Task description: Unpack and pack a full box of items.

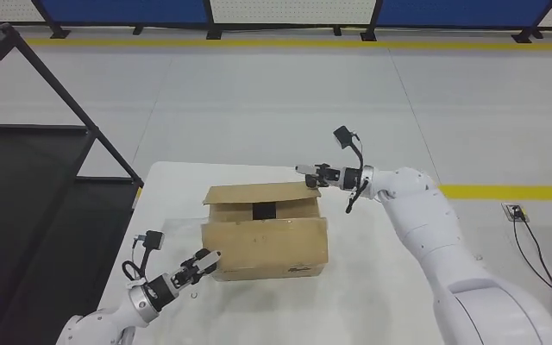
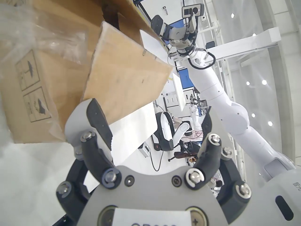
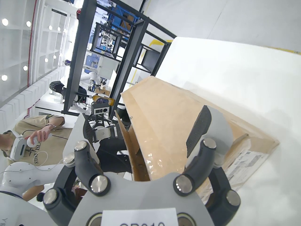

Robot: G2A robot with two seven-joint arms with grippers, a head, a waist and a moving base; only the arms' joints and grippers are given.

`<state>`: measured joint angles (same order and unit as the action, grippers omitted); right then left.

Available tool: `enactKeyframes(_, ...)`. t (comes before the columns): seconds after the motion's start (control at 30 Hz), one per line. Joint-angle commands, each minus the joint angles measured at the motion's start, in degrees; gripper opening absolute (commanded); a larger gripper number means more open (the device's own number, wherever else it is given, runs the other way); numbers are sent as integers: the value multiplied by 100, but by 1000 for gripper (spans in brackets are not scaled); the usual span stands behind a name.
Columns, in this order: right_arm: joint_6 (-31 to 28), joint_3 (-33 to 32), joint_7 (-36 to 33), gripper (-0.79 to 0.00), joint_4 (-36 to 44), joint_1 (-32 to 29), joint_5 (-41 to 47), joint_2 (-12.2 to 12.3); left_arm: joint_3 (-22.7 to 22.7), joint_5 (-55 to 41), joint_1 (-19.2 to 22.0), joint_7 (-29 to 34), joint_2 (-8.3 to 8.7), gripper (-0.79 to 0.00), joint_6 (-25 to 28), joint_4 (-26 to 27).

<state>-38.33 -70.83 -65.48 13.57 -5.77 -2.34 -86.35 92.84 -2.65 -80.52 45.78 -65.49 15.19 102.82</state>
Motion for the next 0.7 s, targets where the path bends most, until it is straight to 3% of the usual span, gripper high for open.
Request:
enactKeyframes(0.0,203,36,-209,0,51,10,66,-41,-96,184,72,-144,-1,0,-1,-43)
enactKeyframes(0.3,1028,225,-1075,0,356,-54,468,-227,-519,725,416,-645,-19,0,-49,-251)
enactKeyframes(0.67,1191,560,-1239,0,840,-484,699,-232,-641,665,454,-937,-15,0,278,-229)
